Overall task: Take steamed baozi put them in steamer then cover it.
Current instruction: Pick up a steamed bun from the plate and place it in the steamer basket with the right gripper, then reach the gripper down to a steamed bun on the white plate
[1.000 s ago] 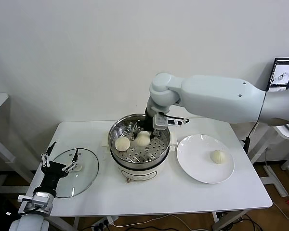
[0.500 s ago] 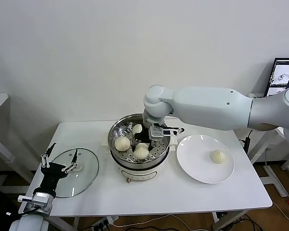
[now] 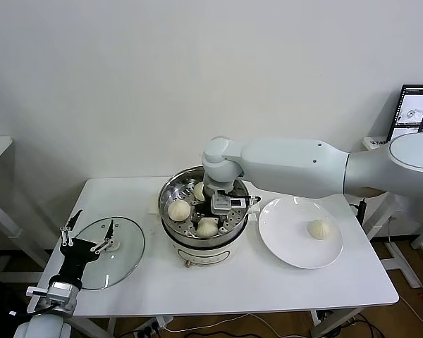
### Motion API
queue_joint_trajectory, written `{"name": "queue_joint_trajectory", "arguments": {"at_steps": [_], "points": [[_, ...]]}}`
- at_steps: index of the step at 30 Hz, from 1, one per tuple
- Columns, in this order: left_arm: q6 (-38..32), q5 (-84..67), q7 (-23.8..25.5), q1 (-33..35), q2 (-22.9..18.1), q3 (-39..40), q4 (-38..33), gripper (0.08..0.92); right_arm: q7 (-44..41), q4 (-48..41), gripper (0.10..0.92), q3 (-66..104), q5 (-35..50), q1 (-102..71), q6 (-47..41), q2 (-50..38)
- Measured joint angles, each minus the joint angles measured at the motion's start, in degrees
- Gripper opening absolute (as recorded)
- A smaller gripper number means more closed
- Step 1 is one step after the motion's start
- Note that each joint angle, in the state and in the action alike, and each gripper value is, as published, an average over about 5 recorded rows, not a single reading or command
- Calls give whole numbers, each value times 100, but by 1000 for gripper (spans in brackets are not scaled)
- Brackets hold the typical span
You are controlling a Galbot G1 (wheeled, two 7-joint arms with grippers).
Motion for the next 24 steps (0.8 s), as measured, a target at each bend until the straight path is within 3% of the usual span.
{"name": "queue_joint_trajectory", "arguments": {"at_steps": [4, 10, 24], "points": [[0, -1, 1, 9, 0, -2, -17, 823, -10, -37, 697, 21, -12, -29, -21, 41], [-1, -1, 2, 12, 0, -7, -18, 823, -18, -78, 813, 40, 7, -38, -8, 51], [28, 44, -22, 28, -9, 124, -147, 823, -117, 143, 823, 49, 546, 677, -6, -601]]}}
